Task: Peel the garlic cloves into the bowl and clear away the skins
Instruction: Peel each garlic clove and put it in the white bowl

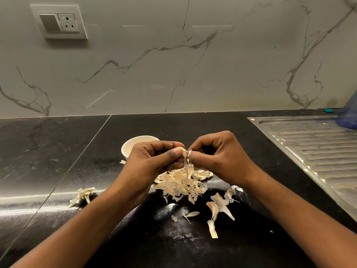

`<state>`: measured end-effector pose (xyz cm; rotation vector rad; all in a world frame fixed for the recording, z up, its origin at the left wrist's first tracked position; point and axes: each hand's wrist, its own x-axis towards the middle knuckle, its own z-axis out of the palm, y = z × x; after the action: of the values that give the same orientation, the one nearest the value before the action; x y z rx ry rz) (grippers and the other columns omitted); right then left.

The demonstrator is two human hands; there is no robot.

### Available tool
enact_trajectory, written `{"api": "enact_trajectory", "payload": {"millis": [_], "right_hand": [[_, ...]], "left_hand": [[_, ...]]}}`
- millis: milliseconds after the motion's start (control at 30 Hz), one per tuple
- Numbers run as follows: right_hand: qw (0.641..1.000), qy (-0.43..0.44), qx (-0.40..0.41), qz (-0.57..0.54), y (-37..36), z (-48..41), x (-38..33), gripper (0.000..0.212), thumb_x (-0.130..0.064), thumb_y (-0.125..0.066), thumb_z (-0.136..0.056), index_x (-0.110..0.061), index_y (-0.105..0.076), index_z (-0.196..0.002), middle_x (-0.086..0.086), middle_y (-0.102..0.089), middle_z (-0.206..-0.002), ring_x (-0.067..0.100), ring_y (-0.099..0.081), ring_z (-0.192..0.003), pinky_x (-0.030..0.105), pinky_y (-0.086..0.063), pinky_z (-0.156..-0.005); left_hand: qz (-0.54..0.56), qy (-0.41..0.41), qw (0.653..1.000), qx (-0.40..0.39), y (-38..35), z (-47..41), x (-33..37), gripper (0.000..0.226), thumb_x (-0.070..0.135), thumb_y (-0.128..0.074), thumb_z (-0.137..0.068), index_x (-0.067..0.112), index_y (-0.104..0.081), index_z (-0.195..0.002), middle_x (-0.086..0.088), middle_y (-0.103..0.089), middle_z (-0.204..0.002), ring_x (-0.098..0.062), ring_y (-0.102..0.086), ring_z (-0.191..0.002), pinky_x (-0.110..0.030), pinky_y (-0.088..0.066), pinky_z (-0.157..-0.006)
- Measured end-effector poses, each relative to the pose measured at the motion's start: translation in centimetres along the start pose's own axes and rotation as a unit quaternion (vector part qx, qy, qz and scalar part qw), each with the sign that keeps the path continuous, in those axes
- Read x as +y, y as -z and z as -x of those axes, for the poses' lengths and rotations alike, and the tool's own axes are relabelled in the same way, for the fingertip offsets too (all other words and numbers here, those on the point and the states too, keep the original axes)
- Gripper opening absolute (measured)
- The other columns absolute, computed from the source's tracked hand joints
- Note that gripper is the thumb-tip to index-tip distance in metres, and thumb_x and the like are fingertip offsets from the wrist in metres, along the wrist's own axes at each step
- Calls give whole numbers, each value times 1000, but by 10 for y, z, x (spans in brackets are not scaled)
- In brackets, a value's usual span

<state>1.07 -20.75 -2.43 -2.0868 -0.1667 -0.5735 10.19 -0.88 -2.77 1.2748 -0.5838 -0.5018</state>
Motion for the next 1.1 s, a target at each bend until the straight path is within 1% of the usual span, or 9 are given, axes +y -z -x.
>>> {"api": "enact_trajectory", "payload": {"millis": [167,267,333,433,533,633,800,967,1100], "right_hand": [[999,-11,10,-30,3,-2,-1,7,-7,-78,-93,-6,-81,-87,9,-76,-75,30,-74,-68,46,-66,-66],[999,-15,17,-40,2,-2,-1,8,-8,-76,-94,-6,-80,-88,7,-77,-76,25,-75,-68,32,-63,-66],[999,-18,21,-38,2,-2,0,8,-7,-75,-95,-5,-80,-89,8,-77,-77,23,-75,-69,27,-61,-66],[999,-22,14,-43,3,-3,-2,9,-13,-76,-96,-5,-80,-95,9,-78,-82,24,-76,-74,30,-63,-68],[999,-15,-13,-38,4,-2,-3,22,-25,-83,-89,-7,-80,-101,6,-79,-89,24,-78,-81,39,-67,-73],[1000,0,-17,10,2,-1,-1,23,-24,-87,-85,-9,-80,-101,2,-79,-89,20,-79,-80,37,-67,-72],[999,26,-24,39,2,-2,6,11,-17,-79,-95,-8,-81,-101,2,-78,-84,21,-77,-74,39,-67,-68],[999,19,-35,7,4,-3,6,11,-16,-75,-99,-7,-81,-103,6,-78,-86,27,-77,-77,45,-67,-69],[1000,15,-21,0,2,-3,7,9,-13,-74,-99,-9,-82,-103,7,-79,-86,29,-76,-76,50,-66,-67]], "left_hand": [[5,7,1000,-2,0,-1,-1,28,12,-72,-82,-2,-76,-106,-23,-78,-97,-25,-77,-83,-26,-64,-75],[-2,5,1000,-8,0,-1,-1,27,13,-71,-84,-2,-76,-106,-22,-77,-95,-23,-75,-77,-25,-63,-73],[-9,3,1000,-6,0,-1,-1,28,13,-71,-84,-2,-76,-107,-20,-77,-93,-22,-75,-77,-26,-63,-73],[-26,-5,1000,2,1,-2,-1,22,10,-70,-91,-1,-76,-110,-20,-78,-94,-25,-75,-82,-28,-64,-76],[-46,-16,999,7,1,-1,-1,20,8,-69,-94,-2,-75,-110,-19,-78,-98,-28,-77,-87,-31,-65,-78],[-53,-20,998,12,-1,0,0,18,6,-70,-94,-3,-74,-109,-20,-79,-97,-31,-78,-89,-31,-66,-77],[-65,-34,997,13,0,1,-1,18,5,-71,-94,-4,-73,-109,-22,-79,-95,-39,-78,-90,-37,-67,-80],[-73,-41,996,-1,-1,2,-3,31,17,-78,-83,4,-77,-111,-16,-80,-100,-30,-77,-90,-35,-66,-83],[-66,-46,997,-15,0,2,-2,34,17,-78,-80,3,-78,-111,-18,-79,-97,-27,-75,-83,-30,-65,-78]]}}
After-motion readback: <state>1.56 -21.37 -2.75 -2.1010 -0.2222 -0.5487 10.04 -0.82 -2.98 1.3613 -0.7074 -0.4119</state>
